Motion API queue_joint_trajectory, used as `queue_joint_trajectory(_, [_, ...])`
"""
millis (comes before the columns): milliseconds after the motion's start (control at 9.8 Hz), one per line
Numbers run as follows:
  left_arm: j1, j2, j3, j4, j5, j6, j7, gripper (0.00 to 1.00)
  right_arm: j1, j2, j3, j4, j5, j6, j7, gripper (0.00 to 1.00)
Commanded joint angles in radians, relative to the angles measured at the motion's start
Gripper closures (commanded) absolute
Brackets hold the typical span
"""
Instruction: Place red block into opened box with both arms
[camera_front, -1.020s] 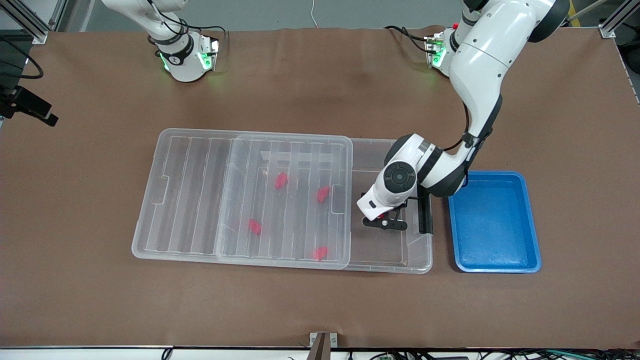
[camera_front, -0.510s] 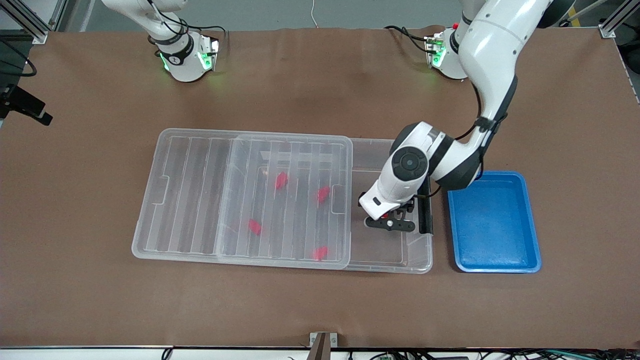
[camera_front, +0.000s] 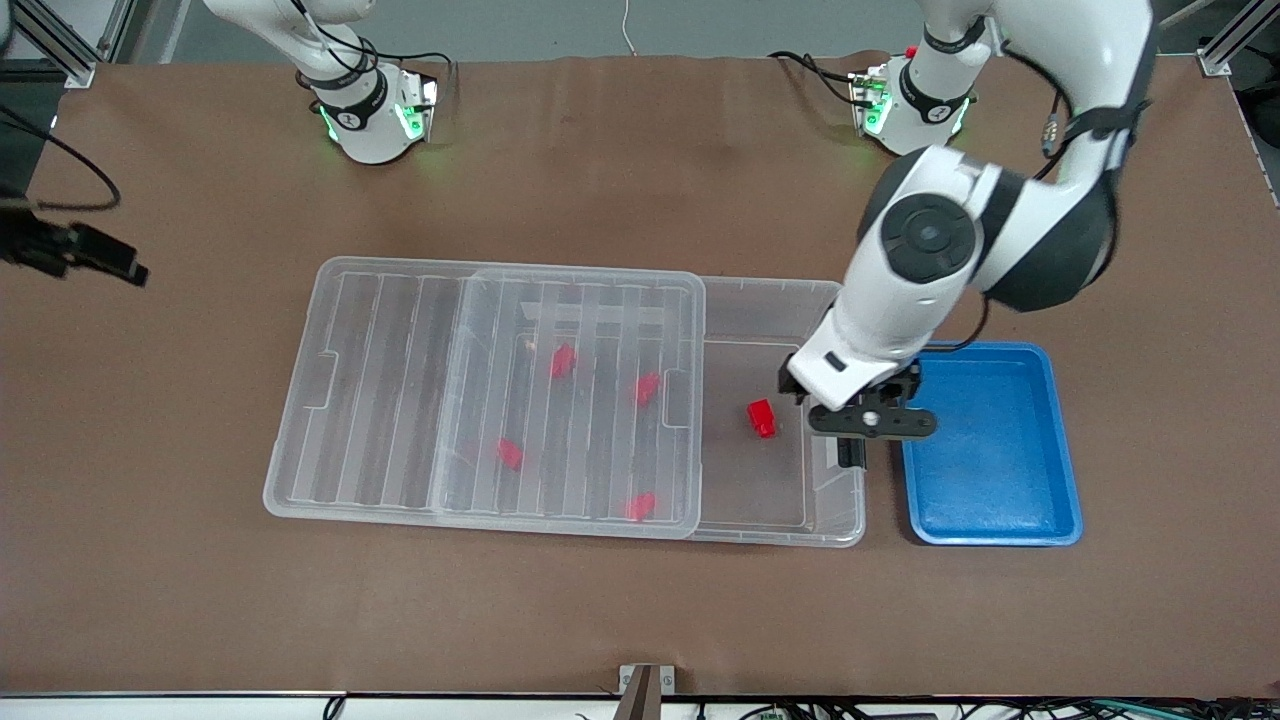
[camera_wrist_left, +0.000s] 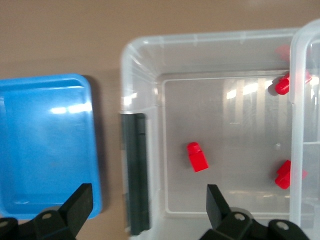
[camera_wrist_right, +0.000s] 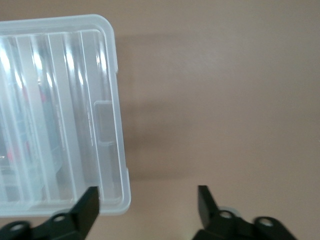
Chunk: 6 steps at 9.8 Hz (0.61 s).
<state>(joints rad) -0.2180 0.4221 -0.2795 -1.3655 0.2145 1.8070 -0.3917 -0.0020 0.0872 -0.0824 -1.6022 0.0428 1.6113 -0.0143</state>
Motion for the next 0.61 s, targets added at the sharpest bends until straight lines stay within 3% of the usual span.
queue_joint_trajectory(0, [0.128, -0.06, -0.012, 0.023, -0.004, -0.081, 0.182, 0.0, -0.003, 0.103, 0.004, -0.089, 0.028, 0.175, -0.114, 0.76])
queue_joint_trajectory(102, [0.19, -0.112, -0.01, 0.023, -0.07, -0.107, 0.198, 0.0, -0.007, 0.133, 0.004, -0.132, 0.029, 0.243, -0.16, 0.96])
queue_joint_trajectory(306, [0.29, -0.173, -0.01, 0.023, -0.173, -0.191, 0.2, 0.0, -0.009, 0.135, 0.004, -0.238, 0.029, 0.393, -0.24, 1.0])
queue_joint_trajectory(510, [0.312, -0.235, 0.0, 0.022, -0.178, -0.242, 0.2, 0.0, -0.004, 0.135, 0.009, -0.333, 0.04, 0.479, -0.248, 1.0])
